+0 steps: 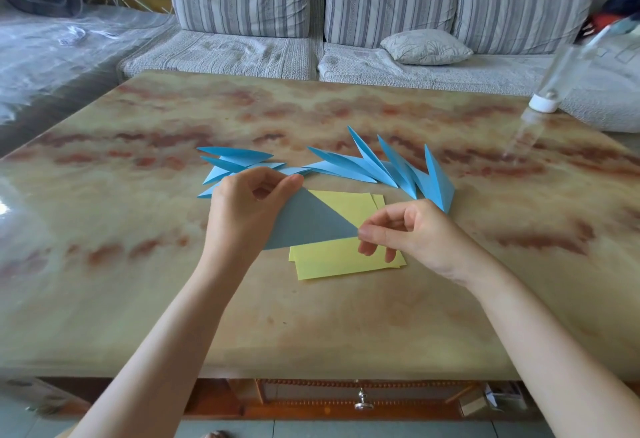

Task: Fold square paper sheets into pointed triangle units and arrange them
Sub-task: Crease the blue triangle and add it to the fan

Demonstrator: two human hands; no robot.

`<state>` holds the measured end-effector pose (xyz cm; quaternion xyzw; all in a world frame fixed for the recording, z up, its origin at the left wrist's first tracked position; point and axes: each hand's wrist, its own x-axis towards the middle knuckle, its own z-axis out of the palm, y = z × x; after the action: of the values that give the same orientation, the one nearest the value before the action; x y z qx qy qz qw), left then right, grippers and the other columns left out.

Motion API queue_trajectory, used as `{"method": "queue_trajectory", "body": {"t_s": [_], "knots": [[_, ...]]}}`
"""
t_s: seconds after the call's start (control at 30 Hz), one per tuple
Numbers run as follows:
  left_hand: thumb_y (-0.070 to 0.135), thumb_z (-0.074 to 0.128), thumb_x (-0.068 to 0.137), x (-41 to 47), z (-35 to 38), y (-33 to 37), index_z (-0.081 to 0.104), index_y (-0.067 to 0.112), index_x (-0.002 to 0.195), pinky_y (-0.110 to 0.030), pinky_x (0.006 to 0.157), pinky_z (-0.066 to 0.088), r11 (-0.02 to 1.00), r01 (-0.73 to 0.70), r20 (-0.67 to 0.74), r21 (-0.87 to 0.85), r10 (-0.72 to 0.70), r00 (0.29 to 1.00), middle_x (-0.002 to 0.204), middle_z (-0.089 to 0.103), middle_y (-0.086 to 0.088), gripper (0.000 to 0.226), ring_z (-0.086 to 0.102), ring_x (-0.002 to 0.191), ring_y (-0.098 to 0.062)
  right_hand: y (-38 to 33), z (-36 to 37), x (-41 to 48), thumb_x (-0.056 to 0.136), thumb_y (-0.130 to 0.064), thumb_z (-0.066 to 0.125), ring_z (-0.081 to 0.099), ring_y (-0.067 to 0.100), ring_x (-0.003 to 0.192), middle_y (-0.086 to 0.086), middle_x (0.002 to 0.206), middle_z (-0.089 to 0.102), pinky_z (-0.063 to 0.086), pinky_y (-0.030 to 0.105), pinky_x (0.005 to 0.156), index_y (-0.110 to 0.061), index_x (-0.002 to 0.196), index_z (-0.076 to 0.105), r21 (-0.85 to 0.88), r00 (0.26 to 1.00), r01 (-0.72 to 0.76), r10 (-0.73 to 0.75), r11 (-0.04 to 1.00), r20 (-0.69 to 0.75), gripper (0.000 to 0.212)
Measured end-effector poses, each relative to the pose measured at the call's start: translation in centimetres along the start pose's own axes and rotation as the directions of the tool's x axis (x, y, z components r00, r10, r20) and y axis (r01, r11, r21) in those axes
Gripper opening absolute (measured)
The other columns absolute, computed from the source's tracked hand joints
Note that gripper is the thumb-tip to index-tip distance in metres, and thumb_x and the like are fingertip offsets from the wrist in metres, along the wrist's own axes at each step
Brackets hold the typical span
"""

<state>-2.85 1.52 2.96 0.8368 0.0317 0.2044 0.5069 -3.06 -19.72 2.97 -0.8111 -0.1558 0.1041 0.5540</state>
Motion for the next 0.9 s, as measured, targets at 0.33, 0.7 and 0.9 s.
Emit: {"method": "queue_trajectory", "body": {"t_s": [0.33,0.7,0.9], "knots": [[0.036,0.067,0.085,0.1,-0.1,-0.2,0.064,0.03,0.069,-0.007,0.048,0.033,0.998,0.039,0.104,0.043,-0.043,0.994,0.07,0.062,0.012,0.018,0.05,0.056,0.004,0.0,-0.2,0.3,0.083,-0.036,0.063,0.068,0.019,0.075,0.006,0.089,0.074,0.054,0.03,0.064,-0.006,0.092,0.067,0.129,0.989,0.026,-0.007,0.991,-0.151,0.032],[0.043,0.064,0.083,-0.2,0.2,-0.8,0.067,0.032,0.093,-0.012,0.063,0.051,0.977,0.162,0.358,-0.137,-0.103,0.928,0.08,0.069,0.007,0.015,0.064,0.07,-0.002,0.7,1.4,1.3,0.082,-0.002,0.071,0.063,0.012,0.056,0.001,0.07,0.069,0.05,0.021,0.051,-0.011,0.081,0.069,0.152,0.969,0.017,0.021,0.988,-0.247,0.009],[0.001,0.062,0.089,0.5,-0.9,-1.8,0.067,0.014,0.092,-0.018,0.054,0.055,0.937,0.281,0.354,-0.209,-0.195,0.915,0.061,0.07,0.002,0.014,0.066,0.053,-0.008,1.6,1.0,1.6,0.087,-0.02,0.068,0.065,0.014,0.061,0.006,0.08,0.07,0.054,0.024,0.06,-0.012,0.089,0.069,0.152,0.939,-0.011,0.062,0.988,-0.338,0.008]]}}
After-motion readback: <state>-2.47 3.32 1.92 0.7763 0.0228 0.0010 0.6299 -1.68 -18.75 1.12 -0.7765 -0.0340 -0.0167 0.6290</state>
